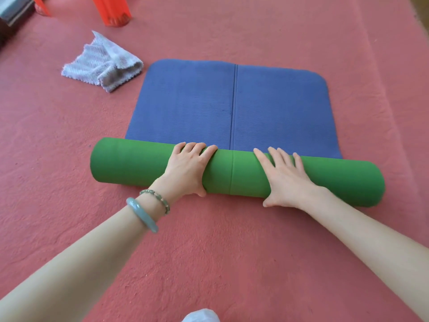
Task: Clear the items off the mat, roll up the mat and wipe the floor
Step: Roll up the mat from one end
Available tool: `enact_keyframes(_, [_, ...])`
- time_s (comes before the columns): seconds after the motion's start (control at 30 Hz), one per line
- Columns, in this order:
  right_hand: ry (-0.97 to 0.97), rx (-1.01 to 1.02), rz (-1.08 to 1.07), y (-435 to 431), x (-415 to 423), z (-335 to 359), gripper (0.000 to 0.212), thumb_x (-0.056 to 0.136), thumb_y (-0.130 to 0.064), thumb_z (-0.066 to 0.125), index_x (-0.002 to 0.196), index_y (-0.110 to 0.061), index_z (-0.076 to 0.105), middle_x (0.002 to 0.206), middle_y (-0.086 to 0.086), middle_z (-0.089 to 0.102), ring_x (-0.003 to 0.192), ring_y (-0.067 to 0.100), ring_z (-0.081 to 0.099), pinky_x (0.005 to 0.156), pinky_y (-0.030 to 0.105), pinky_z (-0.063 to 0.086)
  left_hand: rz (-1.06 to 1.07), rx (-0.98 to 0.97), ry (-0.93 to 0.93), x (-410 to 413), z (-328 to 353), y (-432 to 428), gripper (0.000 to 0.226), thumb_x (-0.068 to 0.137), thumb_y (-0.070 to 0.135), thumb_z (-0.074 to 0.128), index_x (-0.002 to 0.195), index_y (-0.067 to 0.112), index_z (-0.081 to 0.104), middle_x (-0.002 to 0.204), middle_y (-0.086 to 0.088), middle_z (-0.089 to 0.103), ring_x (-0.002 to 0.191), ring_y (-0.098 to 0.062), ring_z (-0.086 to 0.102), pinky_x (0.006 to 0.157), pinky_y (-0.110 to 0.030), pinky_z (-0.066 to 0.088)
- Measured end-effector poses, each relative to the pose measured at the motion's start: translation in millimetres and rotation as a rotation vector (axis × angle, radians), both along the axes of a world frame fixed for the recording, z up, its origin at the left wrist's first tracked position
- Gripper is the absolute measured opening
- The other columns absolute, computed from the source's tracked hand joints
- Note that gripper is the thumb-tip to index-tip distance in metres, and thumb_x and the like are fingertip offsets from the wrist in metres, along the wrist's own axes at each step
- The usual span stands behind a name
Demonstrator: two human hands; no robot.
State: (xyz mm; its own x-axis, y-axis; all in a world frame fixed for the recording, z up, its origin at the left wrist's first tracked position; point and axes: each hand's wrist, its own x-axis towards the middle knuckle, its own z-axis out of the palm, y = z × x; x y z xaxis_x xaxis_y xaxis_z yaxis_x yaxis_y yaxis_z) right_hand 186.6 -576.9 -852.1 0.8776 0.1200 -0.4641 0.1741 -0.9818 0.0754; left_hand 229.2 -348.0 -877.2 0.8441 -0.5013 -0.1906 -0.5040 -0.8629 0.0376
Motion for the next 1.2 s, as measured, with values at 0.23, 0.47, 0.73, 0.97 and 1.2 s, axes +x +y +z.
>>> enact_keyframes(0.23, [-0.296, -0.049, 0.052, -8, -5, -22, 0.126, 0.046, -0.026, 0.087, 0.149, -0.021, 0.013, 0.141, 0.02, 0.038, 0.132, 0.037, 0.036, 0.109, 0.052, 0.025, -0.002, -0.011, 0.081, 21, 8, -2, 0.12, 0.044, 0.055, 0.082, 0.144, 0.026, 0.022, 0.136, -0.003, 0.04, 0.128, -0.024, 0.036, 0.107, -0.037, 0.023])
enact_keyframes(0.47, [-0.174, -0.013, 0.079, -13, 24, -13, 0.119, 0.061, -0.038, 0.077, 0.149, -0.026, -0.002, 0.145, 0.009, 0.026, 0.134, 0.026, 0.026, 0.113, 0.044, 0.018, 0.023, -0.033, -0.244, 1, -21, 3, 0.141, 0.016, 0.046, 0.092, 0.141, 0.015, 0.035, 0.131, -0.022, 0.051, 0.123, -0.036, 0.049, 0.106, -0.046, 0.027])
enact_keyframes(0.73, [-0.12, -0.008, 0.1, -13, 30, -4, 0.119, 0.056, -0.041, 0.078, 0.147, -0.026, 0.003, 0.134, 0.006, 0.037, 0.123, 0.025, 0.037, 0.104, 0.043, 0.029, 0.011, 0.057, -0.164, 9, -3, -4, 0.118, 0.035, 0.041, 0.088, 0.139, 0.016, 0.039, 0.126, -0.014, 0.052, 0.116, -0.032, 0.049, 0.101, -0.042, 0.03])
enact_keyframes(0.97, [-0.052, 0.008, 0.138, -6, -6, 5, 0.118, 0.057, -0.044, 0.077, 0.146, -0.024, 0.003, 0.132, 0.005, 0.038, 0.12, 0.025, 0.038, 0.099, 0.045, 0.031, -0.011, 0.006, -0.164, -24, -3, 9, 0.119, 0.017, 0.041, 0.087, 0.127, 0.014, 0.051, 0.111, -0.015, 0.061, 0.1, -0.034, 0.059, 0.09, -0.044, 0.044])
enact_keyframes(1.2, [0.071, 0.0, 0.235, 1, -47, 11, 0.119, 0.058, -0.046, 0.076, 0.147, -0.023, -0.001, 0.128, 0.002, 0.038, 0.115, 0.023, 0.039, 0.097, 0.043, 0.032, -0.02, -0.009, -0.062, -80, -1, 22, 0.124, 0.009, 0.046, 0.082, 0.125, 0.015, 0.049, 0.107, -0.013, 0.062, 0.096, -0.032, 0.062, 0.085, -0.044, 0.048])
